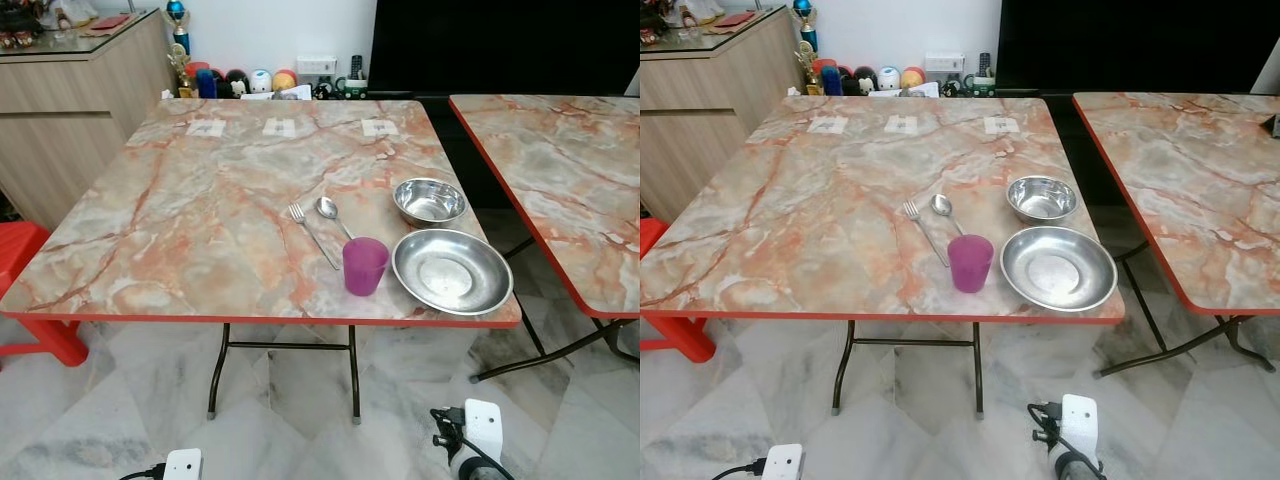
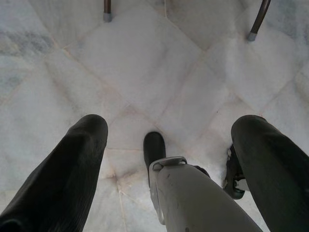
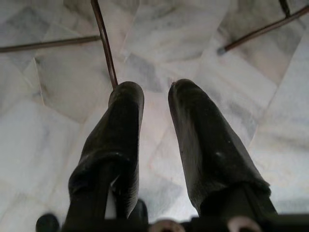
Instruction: Setting the table
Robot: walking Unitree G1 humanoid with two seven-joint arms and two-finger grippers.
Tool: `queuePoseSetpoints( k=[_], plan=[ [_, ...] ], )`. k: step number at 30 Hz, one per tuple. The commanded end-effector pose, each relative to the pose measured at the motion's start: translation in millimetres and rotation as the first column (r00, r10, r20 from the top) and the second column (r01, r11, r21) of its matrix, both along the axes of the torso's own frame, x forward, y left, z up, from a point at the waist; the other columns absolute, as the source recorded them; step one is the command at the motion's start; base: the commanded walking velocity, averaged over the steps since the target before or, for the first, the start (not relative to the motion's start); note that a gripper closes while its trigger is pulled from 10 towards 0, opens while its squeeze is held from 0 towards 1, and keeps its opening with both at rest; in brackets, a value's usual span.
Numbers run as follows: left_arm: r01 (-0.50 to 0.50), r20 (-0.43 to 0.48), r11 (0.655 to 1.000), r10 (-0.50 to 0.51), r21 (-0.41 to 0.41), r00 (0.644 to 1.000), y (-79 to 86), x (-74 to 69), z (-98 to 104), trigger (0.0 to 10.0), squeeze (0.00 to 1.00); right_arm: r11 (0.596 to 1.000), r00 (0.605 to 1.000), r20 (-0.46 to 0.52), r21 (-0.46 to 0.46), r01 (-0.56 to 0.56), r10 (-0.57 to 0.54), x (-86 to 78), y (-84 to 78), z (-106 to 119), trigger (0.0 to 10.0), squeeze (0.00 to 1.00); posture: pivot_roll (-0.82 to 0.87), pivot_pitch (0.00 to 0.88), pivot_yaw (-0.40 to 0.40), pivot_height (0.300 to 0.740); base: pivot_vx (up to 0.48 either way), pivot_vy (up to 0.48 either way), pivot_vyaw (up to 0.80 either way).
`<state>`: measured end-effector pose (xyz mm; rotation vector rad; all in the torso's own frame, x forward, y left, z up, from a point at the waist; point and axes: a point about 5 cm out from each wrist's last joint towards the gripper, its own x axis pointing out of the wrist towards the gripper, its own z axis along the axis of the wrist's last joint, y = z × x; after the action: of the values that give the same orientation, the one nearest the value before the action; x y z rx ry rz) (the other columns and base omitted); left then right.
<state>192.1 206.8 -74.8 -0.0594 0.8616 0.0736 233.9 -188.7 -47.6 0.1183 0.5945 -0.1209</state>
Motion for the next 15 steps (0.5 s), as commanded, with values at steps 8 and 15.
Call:
queuePoseSetpoints(
  k=[8, 15],
  plan=[
    [-0.021, -0.010, 1.000, 0.021, 0.000, 1.000, 3.3, -9.6, -3.8, 10.0, 0.00, 0.999, 0.995, 0.093, -0.024, 0.043, -0.041, -1.0, -3.0, 5.1, 10.0, 0.00, 0.00, 0.086, -0.036, 0.740, 0.000, 0.000, 0.00],
    [-0.027, 0.001, 1.000, 0.027, -0.004, 1.000, 2.9, -10.6, -3.9, 10.0, 0.00, 0.997, 0.996, 0.047, -0.031, 0.073, -0.071, -4.9, -4.9, 0.7, 10.0, 0.00, 0.01, 0.088, -0.046, 0.740, 0.000, 0.000, 0.00]
  ],
)
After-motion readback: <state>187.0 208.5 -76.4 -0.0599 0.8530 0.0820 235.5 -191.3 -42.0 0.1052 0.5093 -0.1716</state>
